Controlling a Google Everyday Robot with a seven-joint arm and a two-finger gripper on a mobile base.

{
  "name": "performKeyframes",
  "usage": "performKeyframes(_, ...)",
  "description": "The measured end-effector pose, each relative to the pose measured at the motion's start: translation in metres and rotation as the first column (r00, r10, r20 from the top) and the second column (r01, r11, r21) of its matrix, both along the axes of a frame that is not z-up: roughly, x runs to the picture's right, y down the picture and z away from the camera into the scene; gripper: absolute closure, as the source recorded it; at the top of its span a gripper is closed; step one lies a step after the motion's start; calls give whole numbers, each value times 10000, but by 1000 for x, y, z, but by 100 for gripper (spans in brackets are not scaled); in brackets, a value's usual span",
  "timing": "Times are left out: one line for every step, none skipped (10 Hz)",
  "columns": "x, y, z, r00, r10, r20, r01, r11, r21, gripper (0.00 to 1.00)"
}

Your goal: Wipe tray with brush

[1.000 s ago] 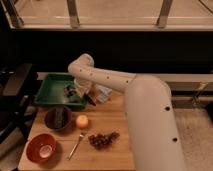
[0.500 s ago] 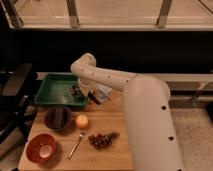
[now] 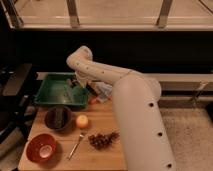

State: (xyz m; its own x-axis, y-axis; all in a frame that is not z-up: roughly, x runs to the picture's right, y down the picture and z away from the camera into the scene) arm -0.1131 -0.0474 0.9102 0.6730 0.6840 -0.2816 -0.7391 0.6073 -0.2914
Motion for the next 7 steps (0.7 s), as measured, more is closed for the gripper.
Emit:
performKeyframes(-15,-5,-4,9993,-108,350,100,9997,237,100)
performKeyframes(-34,-7,-10,9960,-238,859,198,9987,466,100)
performKeyframes(-49,-6,-17,9900,-322,1375,246,9981,565,100)
performKeyframes(-57,3,-24,9823,-323,1847,235,9985,492,100)
performKeyframes(-59,15,-29,9769,-194,2128,144,9996,251,100)
performKeyframes(-59,28,-32,9736,-62,2282,66,10000,-11,100)
performKeyframes(-55,36,-30,9735,41,2285,5,9998,-201,100)
